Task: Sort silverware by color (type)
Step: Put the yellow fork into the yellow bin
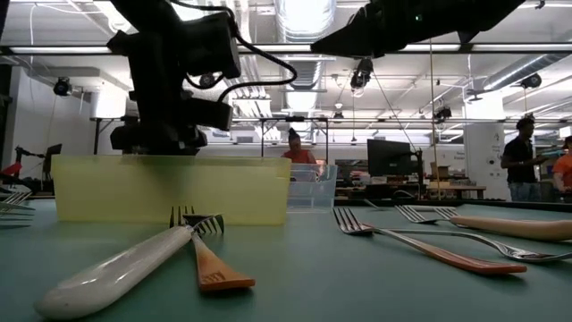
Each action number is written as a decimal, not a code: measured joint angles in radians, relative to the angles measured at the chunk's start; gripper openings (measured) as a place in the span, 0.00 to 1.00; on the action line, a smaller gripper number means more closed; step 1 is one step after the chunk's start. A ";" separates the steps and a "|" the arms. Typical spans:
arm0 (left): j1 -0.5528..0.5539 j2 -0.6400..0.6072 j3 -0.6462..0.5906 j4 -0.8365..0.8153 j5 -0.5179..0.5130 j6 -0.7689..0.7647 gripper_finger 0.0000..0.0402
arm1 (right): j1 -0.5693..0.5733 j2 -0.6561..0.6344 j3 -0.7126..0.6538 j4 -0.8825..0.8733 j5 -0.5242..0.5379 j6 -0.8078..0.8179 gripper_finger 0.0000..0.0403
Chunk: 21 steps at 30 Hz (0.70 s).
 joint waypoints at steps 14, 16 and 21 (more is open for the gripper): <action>0.005 0.038 0.002 -0.003 0.016 -0.011 0.00 | -0.014 0.018 0.000 0.008 0.000 0.000 0.07; 0.007 0.038 0.002 -0.003 0.016 -0.012 0.00 | -0.014 0.018 0.000 0.008 0.000 0.000 0.07; 0.016 0.039 0.001 -0.006 0.015 -0.016 0.00 | -0.014 0.018 0.000 0.008 0.000 0.000 0.07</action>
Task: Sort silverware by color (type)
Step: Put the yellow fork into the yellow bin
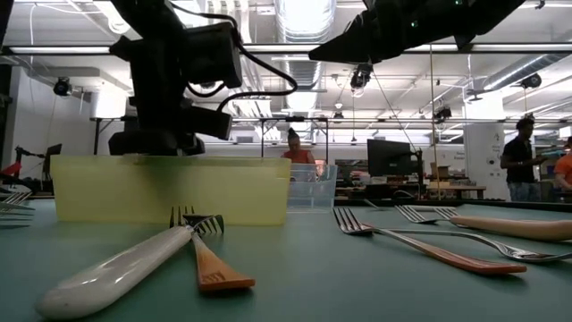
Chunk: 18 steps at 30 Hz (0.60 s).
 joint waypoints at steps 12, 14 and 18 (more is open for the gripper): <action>0.011 0.000 -0.001 0.000 -0.044 -0.004 0.00 | 0.000 0.000 0.000 0.000 0.000 0.000 0.07; 0.011 0.000 -0.001 0.001 -0.059 -0.007 0.00 | 0.000 0.000 0.000 0.000 0.000 0.000 0.07; 0.012 0.000 -0.001 0.006 -0.060 -0.007 0.00 | 0.000 0.000 0.000 0.000 0.000 0.000 0.07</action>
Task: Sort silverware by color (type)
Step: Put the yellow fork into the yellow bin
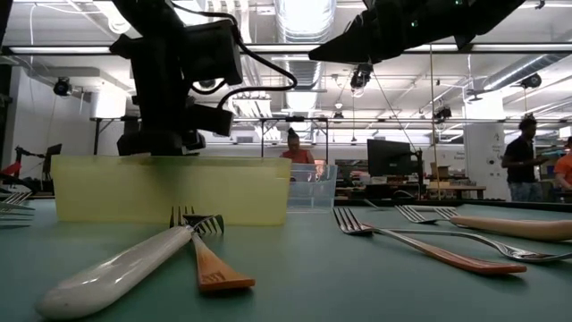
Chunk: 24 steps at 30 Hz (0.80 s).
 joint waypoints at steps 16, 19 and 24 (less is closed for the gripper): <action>0.038 -0.049 0.052 -0.061 -0.004 0.091 0.00 | -0.002 0.000 0.000 -0.001 0.000 0.000 0.07; 0.049 -0.059 0.067 -0.076 0.031 0.088 0.00 | -0.002 0.000 0.000 -0.001 0.000 0.000 0.07; 0.081 -0.065 0.086 -0.151 0.106 -0.039 0.00 | -0.003 0.000 0.000 -0.001 0.000 0.000 0.07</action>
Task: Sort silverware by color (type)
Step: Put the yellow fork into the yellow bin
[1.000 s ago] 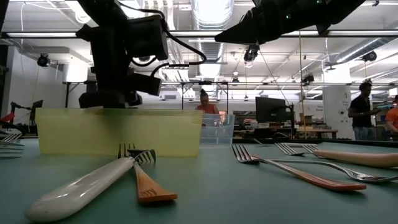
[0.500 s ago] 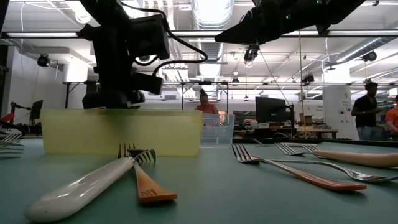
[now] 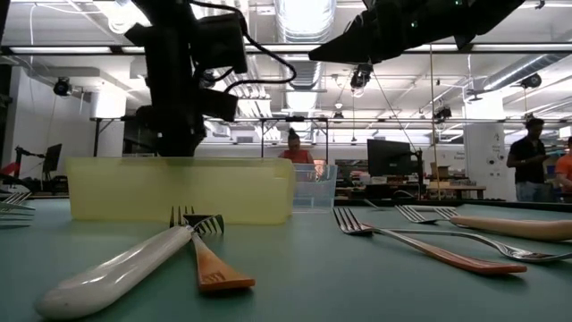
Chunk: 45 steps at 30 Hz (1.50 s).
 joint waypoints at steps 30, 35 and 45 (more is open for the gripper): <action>0.012 0.061 -0.001 0.095 0.023 -0.586 0.00 | -0.006 -0.001 0.000 -0.022 0.000 0.000 0.07; 0.012 0.061 -0.004 0.095 -0.002 -0.586 0.00 | -0.007 -0.001 0.000 -0.022 0.001 0.000 0.07; -0.002 0.076 -0.016 0.108 0.000 -0.586 0.00 | -0.007 -0.001 0.000 -0.022 0.000 0.000 0.07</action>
